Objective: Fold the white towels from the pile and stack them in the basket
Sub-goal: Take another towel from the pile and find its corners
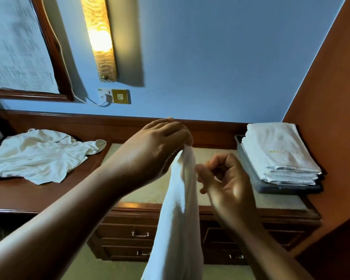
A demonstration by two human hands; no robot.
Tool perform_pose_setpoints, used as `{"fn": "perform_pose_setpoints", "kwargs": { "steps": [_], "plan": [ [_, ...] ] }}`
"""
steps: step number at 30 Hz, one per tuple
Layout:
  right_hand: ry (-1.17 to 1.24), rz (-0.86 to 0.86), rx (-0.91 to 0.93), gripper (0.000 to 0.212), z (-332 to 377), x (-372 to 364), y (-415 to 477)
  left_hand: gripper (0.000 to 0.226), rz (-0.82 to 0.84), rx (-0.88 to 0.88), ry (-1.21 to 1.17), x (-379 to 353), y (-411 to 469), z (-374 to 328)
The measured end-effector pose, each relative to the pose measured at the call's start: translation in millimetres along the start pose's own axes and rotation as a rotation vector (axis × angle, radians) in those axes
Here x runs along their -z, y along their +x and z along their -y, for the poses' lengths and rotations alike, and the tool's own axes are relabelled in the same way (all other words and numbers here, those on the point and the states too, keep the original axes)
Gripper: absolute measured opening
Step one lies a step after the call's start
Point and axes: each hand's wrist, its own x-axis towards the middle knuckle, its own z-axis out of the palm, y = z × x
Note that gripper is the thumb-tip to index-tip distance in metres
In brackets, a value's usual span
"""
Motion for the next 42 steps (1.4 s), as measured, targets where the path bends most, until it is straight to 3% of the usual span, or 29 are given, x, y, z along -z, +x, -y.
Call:
{"fn": "perform_pose_setpoints", "kwargs": {
  "steps": [4, 8, 13, 16, 19, 23, 27, 30, 34, 39, 42],
  "plan": [
    [-0.25, -0.062, 0.004, 0.031, -12, -12, -11, 0.024, 0.11, 0.018, -0.022, 5, 19, -6],
    [-0.278, -0.154, 0.046, 0.025, -21, -5, -1, 0.019, 0.164, 0.015, -0.077, 9, 33, -4],
    [-0.425, -0.195, 0.286, 0.026, -32, 6, 9, 0.023, 0.22, 0.114, -0.14, 13, 41, 3],
    [-0.424, -0.175, 0.333, 0.023, -35, 3, 12, 0.025, 0.225, 0.134, -0.131, 11, 45, 5],
    [-0.337, -0.094, 0.328, 0.004, -37, -4, 15, 0.025, 0.237, 0.132, -0.115, 8, 47, 8],
    [-0.374, -0.118, 0.288, 0.028, -40, -11, 22, 0.021, 0.247, 0.13, -0.099, 2, 48, 15],
    [-0.493, -0.169, 0.339, 0.024, -55, -19, 31, 0.02, 0.236, 0.134, -0.092, -7, 48, 24],
    [-0.55, -0.096, 0.336, 0.033, -73, -21, 34, 0.019, 0.215, 0.16, -0.083, -10, 44, 37],
    [-0.723, 0.121, 0.167, 0.03, -114, -5, 27, 0.023, 0.202, 0.255, -0.037, -6, 31, 67],
    [-1.018, 0.35, -0.357, 0.031, -170, 34, 30, 0.023, 0.21, 0.371, -0.005, -5, 10, 95],
    [-1.14, 0.372, -0.377, 0.029, -177, 40, 43, 0.018, 0.274, 0.52, -0.118, -9, 0, 99]
  ]
}}
